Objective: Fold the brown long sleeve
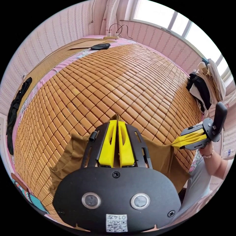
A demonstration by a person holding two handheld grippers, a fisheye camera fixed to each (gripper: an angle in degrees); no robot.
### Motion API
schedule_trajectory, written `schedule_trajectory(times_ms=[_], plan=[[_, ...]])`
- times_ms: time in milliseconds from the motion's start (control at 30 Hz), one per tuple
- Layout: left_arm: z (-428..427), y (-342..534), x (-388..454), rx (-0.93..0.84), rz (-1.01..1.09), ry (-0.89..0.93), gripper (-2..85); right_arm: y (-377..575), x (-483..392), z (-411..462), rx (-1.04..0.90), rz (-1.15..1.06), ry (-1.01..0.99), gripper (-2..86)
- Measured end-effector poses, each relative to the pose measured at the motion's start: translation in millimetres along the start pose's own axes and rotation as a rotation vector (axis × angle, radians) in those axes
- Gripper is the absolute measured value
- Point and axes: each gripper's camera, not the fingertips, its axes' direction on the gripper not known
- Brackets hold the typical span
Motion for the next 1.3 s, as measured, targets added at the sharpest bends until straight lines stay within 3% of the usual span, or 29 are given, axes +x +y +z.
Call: schedule_trajectory(times_ms=[267,400,467,600,700,900,1000,1200,1300], plan=[[-1,3,-20,0.027,-0.131,0.088,5.0,0,3,7,-0.011,0.013,-0.011,0.1],[-45,19,-28,0.085,-0.071,0.011,6.1,-3,-3,6,-0.018,0.003,-0.019,0.2],[-72,36,-29,0.111,-0.054,-0.025,6.1,-4,-8,0,-0.002,-0.003,0.029,0.2],[-141,127,-5,0.204,-0.046,0.136,5.9,-4,-13,-13,0.065,0.006,0.048,0.2],[-161,219,31,0.118,-0.081,0.090,5.9,-11,-34,-11,0.096,-0.075,-0.043,0.2],[-132,355,99,-0.197,-0.195,-0.048,6.4,-24,-138,43,-0.165,-0.387,-0.098,0.2],[-118,370,108,-0.231,-0.296,-0.038,6.8,-15,-189,74,-0.295,-0.499,-0.096,0.2],[-106,374,117,-0.245,-0.247,-0.114,6.3,-11,-238,101,-0.234,-0.379,-0.072,0.4],[-111,376,119,-0.270,-0.185,-0.099,1.6,-18,-253,124,-0.337,-0.356,0.017,0.0]])
